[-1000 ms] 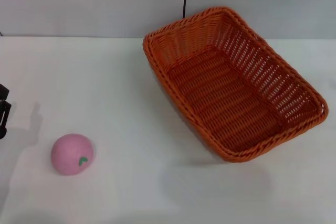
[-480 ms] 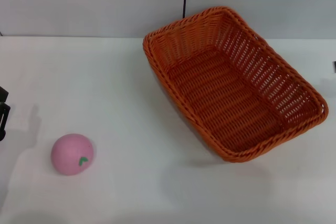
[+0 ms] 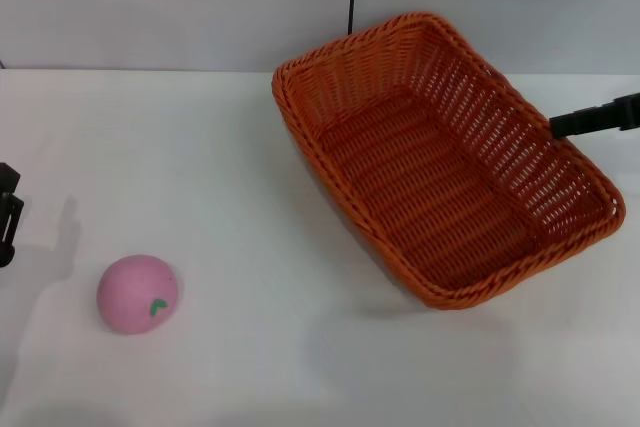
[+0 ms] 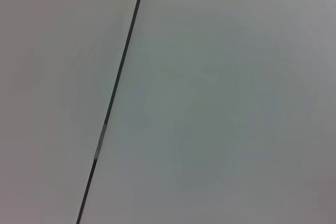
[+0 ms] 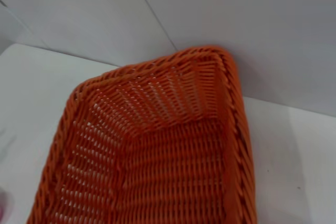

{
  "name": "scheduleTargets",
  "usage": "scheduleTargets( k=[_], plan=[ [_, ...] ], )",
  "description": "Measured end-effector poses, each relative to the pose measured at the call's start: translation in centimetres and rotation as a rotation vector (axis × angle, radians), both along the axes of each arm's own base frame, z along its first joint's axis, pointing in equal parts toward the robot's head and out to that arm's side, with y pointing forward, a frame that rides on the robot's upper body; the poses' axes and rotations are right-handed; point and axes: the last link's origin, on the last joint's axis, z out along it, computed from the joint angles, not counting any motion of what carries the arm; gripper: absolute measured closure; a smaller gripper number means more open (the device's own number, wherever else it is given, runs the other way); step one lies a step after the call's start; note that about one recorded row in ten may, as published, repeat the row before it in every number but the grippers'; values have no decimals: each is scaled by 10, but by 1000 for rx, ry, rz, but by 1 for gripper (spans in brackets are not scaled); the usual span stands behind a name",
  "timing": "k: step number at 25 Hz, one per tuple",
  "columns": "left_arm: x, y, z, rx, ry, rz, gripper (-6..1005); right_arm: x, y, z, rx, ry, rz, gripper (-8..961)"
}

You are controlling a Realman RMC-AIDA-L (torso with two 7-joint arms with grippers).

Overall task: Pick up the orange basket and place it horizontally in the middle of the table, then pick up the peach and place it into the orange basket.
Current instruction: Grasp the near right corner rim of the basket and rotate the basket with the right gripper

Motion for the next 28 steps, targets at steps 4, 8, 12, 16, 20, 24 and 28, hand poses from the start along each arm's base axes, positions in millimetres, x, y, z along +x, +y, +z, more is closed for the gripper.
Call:
scheduleTargets(
  k=[4,8,12,16,20,24,28],
  plan=[
    [-1,-2,0,0,-2,5,470,4,7,-11,19,-44,-2,419],
    [-1,-3,0,2,-3,4,470,8,13,-18,51,-80,6,419],
    [1,-4,-2,-4,-5,-2,470,6,16,-26,77,-81,53,421],
    [1,-4,-3,-8,-7,-5,470,1,18,-33,87,-75,99,429],
    [2,-5,-4,-8,-13,-5,472,-4,22,-42,87,-82,140,437],
    [2,-5,-4,-8,-15,-6,472,-7,26,-51,78,-81,150,445],
    [2,-6,-4,-8,-15,-3,472,-9,28,-55,86,-91,157,453]
  ],
)
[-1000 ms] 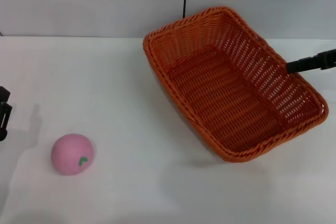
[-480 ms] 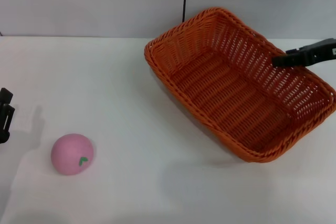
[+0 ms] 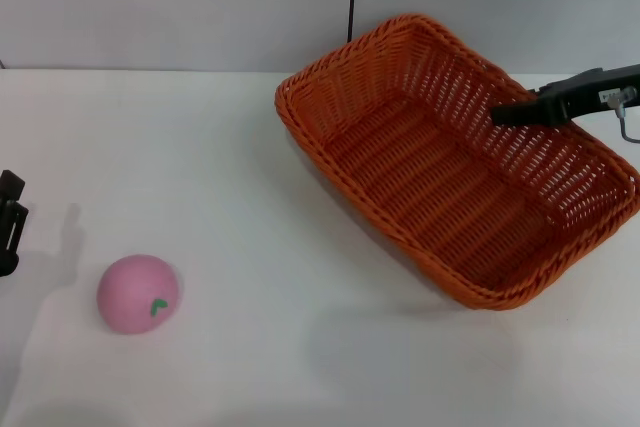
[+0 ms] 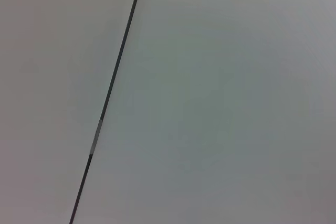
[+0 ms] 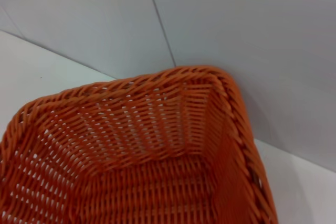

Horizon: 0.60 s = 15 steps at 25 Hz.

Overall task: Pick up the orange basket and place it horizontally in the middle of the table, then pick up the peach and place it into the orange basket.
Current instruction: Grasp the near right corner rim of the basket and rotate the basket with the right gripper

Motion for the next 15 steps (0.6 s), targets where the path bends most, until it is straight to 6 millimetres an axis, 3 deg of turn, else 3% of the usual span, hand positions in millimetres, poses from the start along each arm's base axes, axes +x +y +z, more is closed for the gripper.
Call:
scheduleTargets(
  k=[4,12,15],
  plan=[
    [0,-2,1,5,-1,-2,472,1,0,-1,6,-5,-3,461],
    [0,1,3,7,5,-12,471,1,-2,-3,7,-16,53,708],
    [0,1,3,8,7,-12,471,-1,-3,-3,-5,-27,94,757]
  ],
)
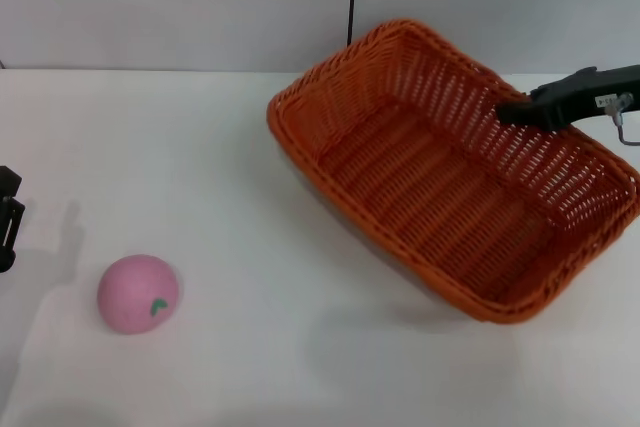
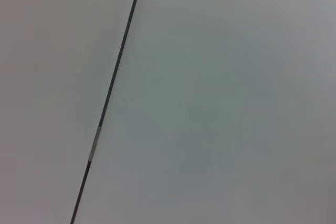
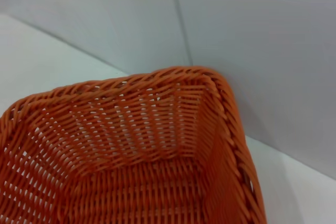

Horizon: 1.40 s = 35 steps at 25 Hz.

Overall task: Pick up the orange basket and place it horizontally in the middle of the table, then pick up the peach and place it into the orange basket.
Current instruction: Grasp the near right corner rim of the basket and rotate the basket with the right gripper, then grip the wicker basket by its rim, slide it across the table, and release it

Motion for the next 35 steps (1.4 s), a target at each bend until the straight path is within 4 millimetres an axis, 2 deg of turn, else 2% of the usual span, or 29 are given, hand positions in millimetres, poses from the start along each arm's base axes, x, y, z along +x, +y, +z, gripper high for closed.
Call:
scheduleTargets(
  k=[3,16,20,26,35],
  plan=[
    [0,0,0,1,1,0,471,-6,-2,0,-22,-18,79,806],
    [-6,-17,4,17,3,21,471,-42,-16,12,-94,-32,580,806],
    [-5,-23,6,31,1,15,471,-48,-18,9,-123,-44,654,806],
    [-6,-31,8,43,-1,17,470,-56,-25,-7,-221,-111,801,804],
    [-6,-34,7,41,-3,21,470,-60,-24,-15,-222,-140,871,794]
  ],
)
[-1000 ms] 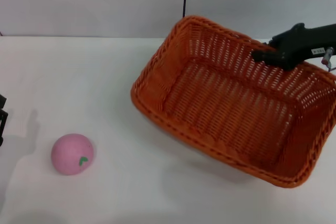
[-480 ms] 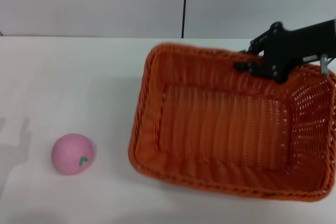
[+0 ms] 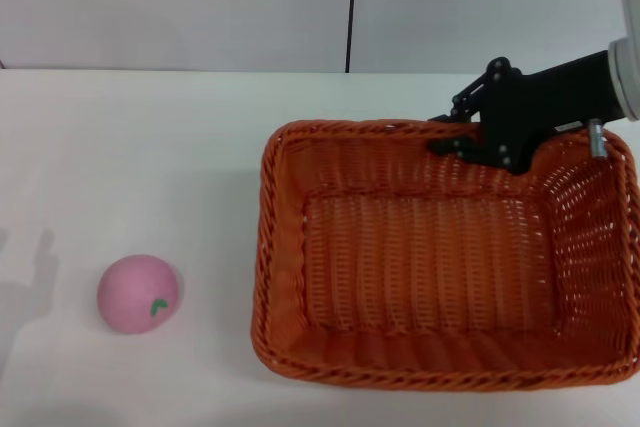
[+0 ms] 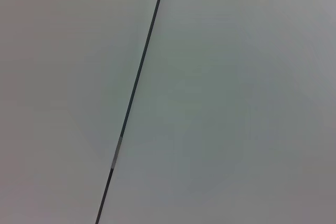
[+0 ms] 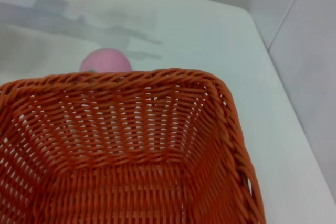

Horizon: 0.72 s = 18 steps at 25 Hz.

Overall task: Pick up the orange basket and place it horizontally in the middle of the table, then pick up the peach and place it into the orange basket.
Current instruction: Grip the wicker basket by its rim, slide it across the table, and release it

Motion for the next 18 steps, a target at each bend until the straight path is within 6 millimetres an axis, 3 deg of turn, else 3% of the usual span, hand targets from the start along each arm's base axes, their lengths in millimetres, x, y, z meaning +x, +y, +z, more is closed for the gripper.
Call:
scheduleTargets(
  k=[18],
  plan=[
    [0,-1,-1,-7,0,-2,471,-3,1,-19,54,51,28,773]
  ],
)
